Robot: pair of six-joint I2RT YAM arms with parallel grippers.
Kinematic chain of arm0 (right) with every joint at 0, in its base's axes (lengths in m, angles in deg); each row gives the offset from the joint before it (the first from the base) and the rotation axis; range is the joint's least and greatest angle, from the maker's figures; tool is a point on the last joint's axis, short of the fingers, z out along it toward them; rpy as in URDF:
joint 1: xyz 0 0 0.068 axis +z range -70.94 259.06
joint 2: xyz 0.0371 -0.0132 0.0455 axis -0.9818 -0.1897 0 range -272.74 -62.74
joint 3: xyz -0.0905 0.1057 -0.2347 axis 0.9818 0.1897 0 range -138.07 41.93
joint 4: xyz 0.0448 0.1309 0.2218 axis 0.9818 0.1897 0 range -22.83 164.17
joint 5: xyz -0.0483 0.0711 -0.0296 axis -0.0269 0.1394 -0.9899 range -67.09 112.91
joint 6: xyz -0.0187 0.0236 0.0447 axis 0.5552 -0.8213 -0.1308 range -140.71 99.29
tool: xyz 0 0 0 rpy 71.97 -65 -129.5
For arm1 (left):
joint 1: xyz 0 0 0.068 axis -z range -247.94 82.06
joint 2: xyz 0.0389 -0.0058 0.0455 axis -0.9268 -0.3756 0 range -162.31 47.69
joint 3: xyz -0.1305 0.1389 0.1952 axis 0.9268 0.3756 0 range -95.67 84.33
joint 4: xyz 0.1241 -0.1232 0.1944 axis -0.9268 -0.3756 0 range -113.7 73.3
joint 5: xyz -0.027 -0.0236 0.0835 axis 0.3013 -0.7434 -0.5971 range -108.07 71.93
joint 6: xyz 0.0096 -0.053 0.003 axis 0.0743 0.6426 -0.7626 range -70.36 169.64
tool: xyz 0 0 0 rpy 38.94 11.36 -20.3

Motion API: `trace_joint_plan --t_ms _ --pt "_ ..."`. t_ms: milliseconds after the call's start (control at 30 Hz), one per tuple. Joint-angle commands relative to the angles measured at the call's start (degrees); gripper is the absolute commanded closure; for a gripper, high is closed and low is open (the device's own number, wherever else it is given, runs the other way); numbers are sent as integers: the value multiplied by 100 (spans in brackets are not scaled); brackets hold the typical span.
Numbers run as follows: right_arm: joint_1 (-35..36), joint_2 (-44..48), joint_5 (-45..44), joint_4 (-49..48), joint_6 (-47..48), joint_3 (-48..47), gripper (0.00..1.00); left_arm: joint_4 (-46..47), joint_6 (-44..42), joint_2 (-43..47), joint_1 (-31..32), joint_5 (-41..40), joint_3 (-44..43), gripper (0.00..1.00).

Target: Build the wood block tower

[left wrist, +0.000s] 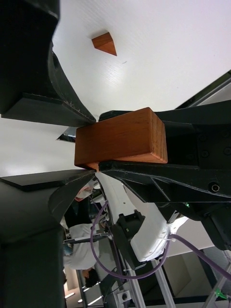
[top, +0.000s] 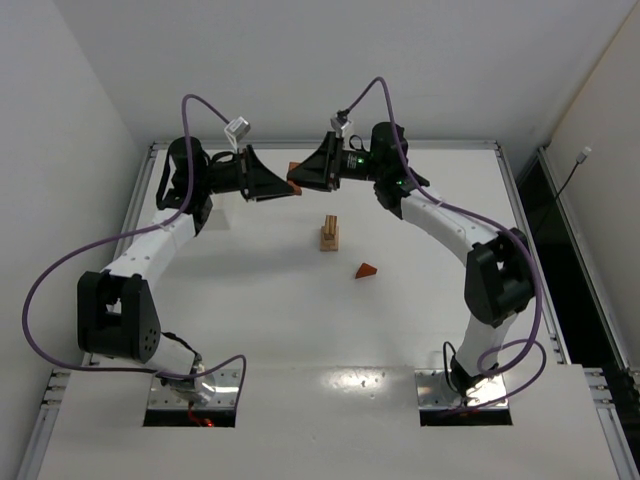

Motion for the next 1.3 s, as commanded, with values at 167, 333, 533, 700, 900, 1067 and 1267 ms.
trace_joint_plan --t_ms 167,333,533,700,900,1067,1267 --pt "-138 245 -181 510 457 11 24 -1224 -1166 386 36 -337 104 100" --pt "-506 622 -365 904 1124 309 5 -1821 -1745 773 36 -662 482 100" --pt "-938 1518 -1909 3495 4337 248 5 -3788 -3099 1064 36 -2328 291 100" --pt "-938 2371 -4002 4622 7036 782 5 -5054 -3540 993 36 -4595 -157 100" --pt "-1052 3389 -5042 5106 7708 1583 8 -5540 -4146 617 1010 -6092 -860 100" --pt "-1254 3761 -4735 5598 7481 1821 13 -5769 -4148 63 2090 -7025 -1888 100" --pt "-1544 3884 -4900 6029 7050 1822 21 -6120 -3682 -869 2620 -7536 -2698 100"
